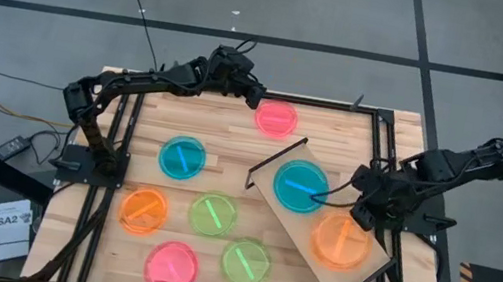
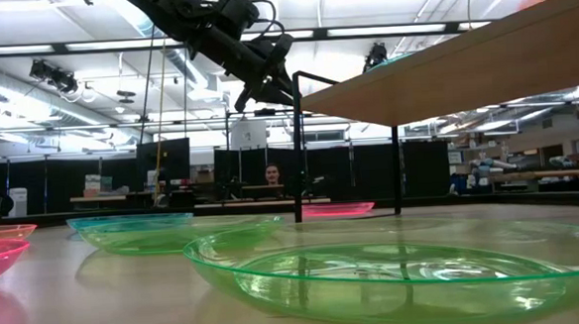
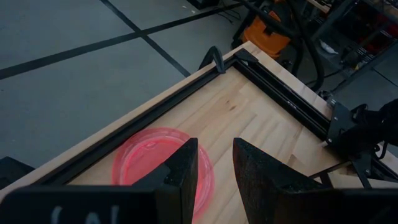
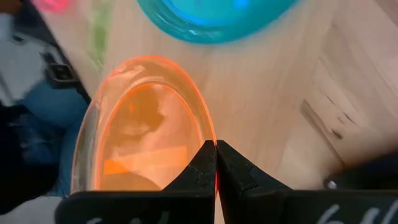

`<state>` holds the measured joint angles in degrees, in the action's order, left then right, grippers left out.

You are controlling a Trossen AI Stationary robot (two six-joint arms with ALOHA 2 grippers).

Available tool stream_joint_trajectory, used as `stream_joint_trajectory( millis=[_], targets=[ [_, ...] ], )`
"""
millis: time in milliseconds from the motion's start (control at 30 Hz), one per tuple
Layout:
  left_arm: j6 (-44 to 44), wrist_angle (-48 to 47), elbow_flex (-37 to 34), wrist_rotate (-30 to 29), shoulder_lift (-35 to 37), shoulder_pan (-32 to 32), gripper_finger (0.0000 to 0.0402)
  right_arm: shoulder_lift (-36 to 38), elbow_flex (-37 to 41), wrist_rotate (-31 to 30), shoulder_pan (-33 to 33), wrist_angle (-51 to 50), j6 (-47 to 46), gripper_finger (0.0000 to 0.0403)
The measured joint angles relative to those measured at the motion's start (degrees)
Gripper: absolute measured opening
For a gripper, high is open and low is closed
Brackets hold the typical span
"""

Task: Place and stack plates onto a shelf
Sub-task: Put the top orange plate on the shelf

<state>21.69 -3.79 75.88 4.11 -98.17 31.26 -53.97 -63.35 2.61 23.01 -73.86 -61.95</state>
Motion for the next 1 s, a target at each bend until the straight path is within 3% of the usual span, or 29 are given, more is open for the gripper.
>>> stream_joint_trajectory(
  millis=[533, 1000],
  targets=[
    [-1.7, 0.0, 0.0, 0.0, 0.0, 0.0, 0.0108, -6.4, 0.0, 0.2, 1.2, 0.3, 3.6, 0.0019],
    [-1.4, 0.0, 0.0, 0.0, 0.0, 0.0, 0.0108, -6.8, 0.0, 0.6, 1.2, -0.1, 3.6, 0.0035]
  ],
)
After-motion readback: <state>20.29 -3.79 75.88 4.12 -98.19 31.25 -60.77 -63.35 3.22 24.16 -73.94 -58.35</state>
